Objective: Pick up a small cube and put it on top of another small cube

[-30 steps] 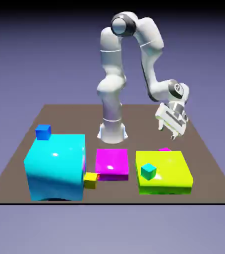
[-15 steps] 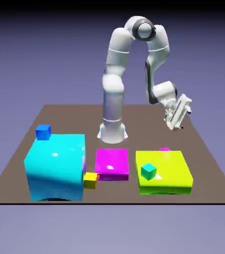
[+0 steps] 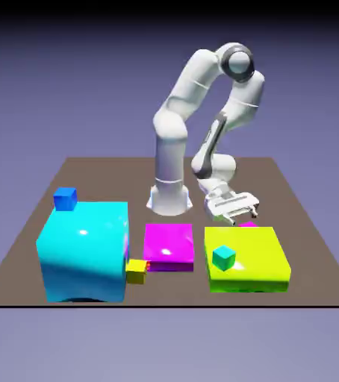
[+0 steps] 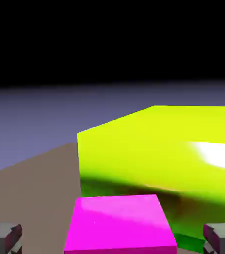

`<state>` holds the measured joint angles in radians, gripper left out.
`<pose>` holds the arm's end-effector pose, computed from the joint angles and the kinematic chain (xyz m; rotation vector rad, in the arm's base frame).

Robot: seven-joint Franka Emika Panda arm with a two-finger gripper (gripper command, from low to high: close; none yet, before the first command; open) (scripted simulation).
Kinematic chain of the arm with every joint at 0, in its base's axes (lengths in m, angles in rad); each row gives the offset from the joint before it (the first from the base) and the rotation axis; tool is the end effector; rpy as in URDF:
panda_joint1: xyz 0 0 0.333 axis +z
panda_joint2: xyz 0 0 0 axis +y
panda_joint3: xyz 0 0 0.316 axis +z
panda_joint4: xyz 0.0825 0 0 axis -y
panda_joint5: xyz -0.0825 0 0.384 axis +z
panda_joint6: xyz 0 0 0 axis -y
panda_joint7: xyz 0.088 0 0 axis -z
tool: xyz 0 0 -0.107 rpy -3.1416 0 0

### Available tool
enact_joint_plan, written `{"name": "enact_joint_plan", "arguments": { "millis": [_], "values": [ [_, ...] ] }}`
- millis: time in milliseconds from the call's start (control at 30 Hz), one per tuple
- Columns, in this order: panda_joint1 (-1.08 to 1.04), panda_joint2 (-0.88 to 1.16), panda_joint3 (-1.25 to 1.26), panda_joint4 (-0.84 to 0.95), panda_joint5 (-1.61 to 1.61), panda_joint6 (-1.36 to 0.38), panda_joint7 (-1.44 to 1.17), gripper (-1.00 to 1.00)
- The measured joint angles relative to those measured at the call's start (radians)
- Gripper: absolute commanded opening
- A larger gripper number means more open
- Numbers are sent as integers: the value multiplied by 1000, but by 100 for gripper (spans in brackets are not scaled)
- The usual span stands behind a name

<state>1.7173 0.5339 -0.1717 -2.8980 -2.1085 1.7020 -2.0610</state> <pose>0.1048 0.2200 0.0701 -1.9528 0.3063 -1.3128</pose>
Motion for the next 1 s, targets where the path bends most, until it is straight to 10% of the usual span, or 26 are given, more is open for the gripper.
{"name": "enact_joint_plan", "arguments": {
  "millis": [67, 100, 1000],
  "values": [
    [-36, 72, -43, 66, -74, 8, 16, 0],
    [-53, 107, -63, 97, -109, 11, 23, -100],
    [-462, -546, -66, 54, 920, 299, 493, -100]
  ]
}}
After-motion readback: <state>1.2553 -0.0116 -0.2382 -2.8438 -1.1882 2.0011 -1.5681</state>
